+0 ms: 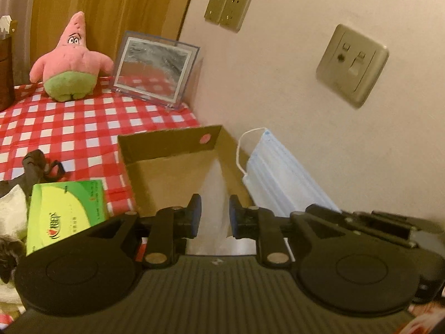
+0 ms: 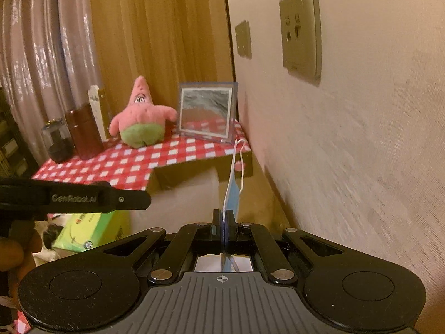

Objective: Organize soft objects
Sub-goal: 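Carry the plastic bag and face mask into the cardboard box and open both tools, then move both tools back from the box toward the pile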

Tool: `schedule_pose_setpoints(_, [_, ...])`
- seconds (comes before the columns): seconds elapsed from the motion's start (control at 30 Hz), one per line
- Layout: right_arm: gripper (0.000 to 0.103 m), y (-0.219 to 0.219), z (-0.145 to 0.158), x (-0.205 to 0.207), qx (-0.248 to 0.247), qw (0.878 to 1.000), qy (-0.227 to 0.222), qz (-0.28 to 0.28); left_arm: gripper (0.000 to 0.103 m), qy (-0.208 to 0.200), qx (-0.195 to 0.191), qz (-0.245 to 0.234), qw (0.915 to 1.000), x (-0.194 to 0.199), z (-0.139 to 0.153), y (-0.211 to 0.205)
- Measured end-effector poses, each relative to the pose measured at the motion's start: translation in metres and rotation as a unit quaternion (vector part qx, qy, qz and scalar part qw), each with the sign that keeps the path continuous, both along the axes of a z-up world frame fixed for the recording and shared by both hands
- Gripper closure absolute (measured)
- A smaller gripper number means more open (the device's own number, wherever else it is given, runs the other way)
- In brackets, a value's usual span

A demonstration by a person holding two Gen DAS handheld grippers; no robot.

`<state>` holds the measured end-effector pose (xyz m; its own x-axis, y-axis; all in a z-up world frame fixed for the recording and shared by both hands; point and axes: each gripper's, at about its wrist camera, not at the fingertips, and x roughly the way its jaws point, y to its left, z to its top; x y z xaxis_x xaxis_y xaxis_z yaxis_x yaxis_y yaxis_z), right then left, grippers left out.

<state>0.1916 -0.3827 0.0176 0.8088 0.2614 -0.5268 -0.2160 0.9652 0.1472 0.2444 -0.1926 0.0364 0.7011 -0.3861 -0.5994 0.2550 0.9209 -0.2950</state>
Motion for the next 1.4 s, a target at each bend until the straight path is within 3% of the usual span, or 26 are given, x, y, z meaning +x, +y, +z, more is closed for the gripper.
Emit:
schedule_pose_setpoints(0.7, [0.100,0.013,-0.012,0.016,-0.007,1.000,0.015,0.001,0.083,-0.014,0.024,0.025,0.9993,-0.037,-0.002,0.048])
schedule_pose_setpoints(0.77, [0.097,0.013,-0.011,0.013,-0.007,1.000,0.014,-0.003,0.083,-0.018,0.029,0.026,0.9991,-0.041,0.000,0.050])
schedule_pose_setpoints(0.9, [0.063,0.011,-0.008,0.008,-0.002,1.000,0.011,-0.005,0.082,-0.021,0.030,0.030,0.9989,-0.050,0.001,0.058])
schedule_pose_setpoints(1.4, [0.062,0.025,0.027,-0.018,0.017,1.000,-0.009,0.004,0.080,-0.027,0.035,0.059,0.9973,-0.102,0.005,0.103])
